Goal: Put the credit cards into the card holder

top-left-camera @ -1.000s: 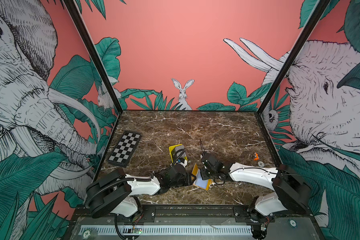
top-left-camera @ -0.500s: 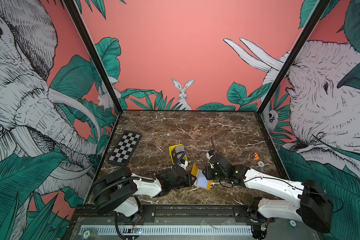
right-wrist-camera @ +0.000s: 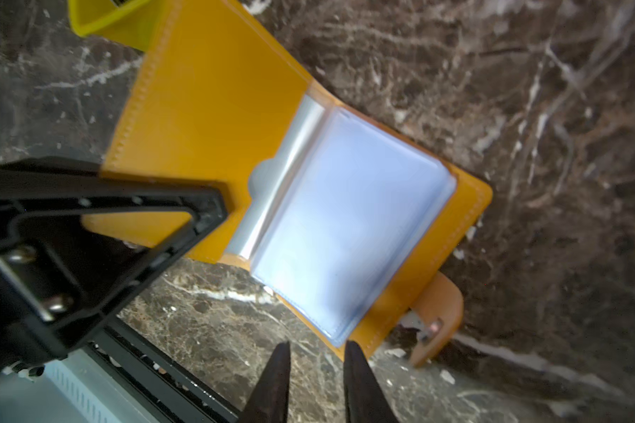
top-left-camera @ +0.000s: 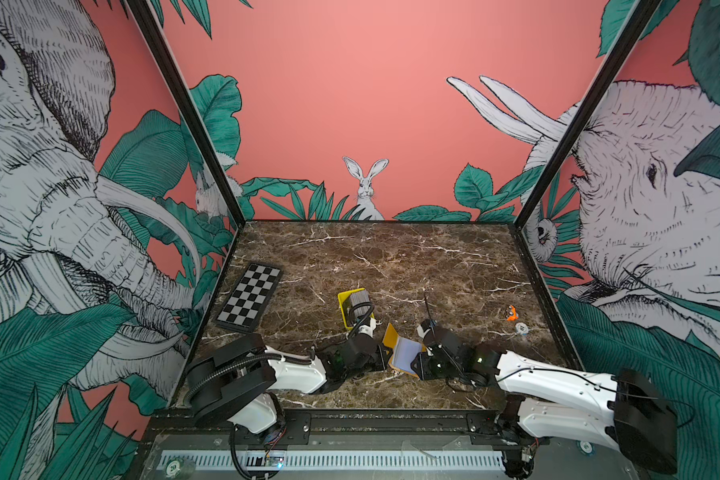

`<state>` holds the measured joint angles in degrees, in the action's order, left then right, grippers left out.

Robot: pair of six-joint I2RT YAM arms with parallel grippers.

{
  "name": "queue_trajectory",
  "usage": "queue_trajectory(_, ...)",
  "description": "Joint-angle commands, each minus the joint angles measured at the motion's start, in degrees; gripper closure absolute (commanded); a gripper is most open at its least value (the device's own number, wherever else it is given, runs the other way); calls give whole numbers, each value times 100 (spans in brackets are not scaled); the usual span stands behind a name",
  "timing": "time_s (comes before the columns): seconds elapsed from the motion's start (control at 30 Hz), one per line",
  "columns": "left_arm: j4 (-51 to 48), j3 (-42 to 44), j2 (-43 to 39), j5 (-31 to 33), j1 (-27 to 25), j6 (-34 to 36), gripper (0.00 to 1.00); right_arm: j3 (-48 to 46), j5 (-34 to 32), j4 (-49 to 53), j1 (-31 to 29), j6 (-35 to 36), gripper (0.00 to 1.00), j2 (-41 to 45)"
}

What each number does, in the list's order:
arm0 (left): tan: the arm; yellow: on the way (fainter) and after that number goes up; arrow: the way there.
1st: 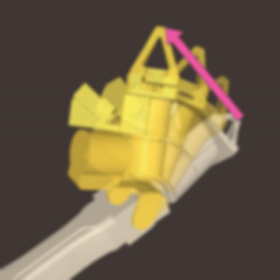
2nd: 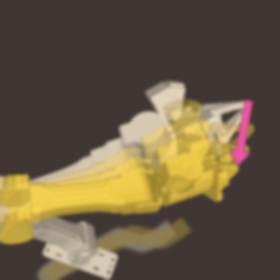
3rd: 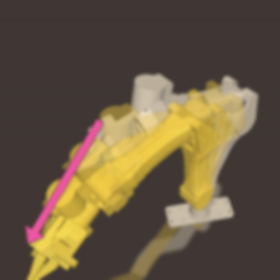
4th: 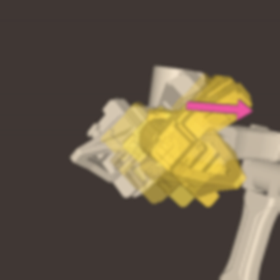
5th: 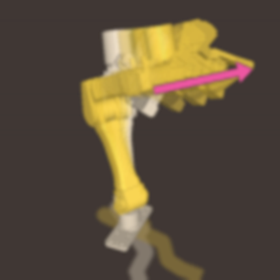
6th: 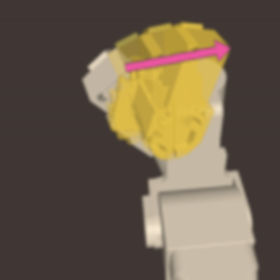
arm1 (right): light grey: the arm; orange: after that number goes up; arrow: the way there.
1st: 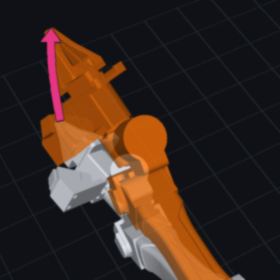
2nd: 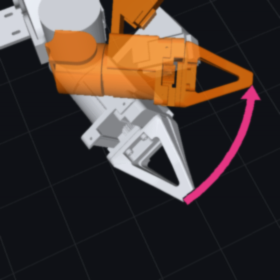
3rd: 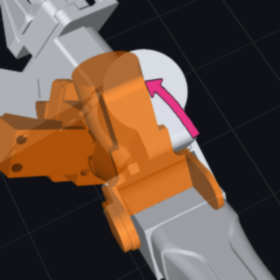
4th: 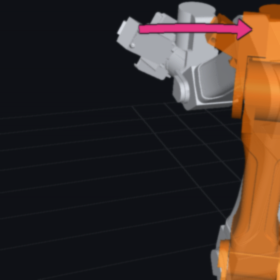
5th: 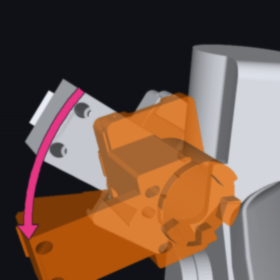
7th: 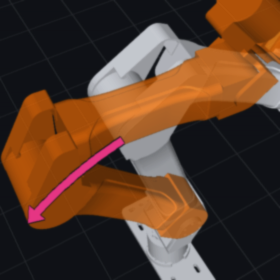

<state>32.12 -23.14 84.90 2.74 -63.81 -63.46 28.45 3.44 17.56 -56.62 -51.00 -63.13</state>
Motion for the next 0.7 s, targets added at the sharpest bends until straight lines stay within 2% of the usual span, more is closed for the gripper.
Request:
queue_trajectory(0.0, 119, -77, 82, 43, -52, -68, 84, -110, -422, 268, -31, -250, 77, 164)
queue_trajectory(0.33, -8, 64, -67, -54, -96, -140, 67, 288, -840, 711, 76, -24, 85, -444)
queue_trajectory(0.57, -423, 156, -390, 128, -96, -91, 58, 488, -889, 696, 308, 260, 87, -929)
queue_trajectory(0.67, -710, 101, -545, 143, -90, -5, 50, 535, -926, 646, 390, 366, 87, -1039)
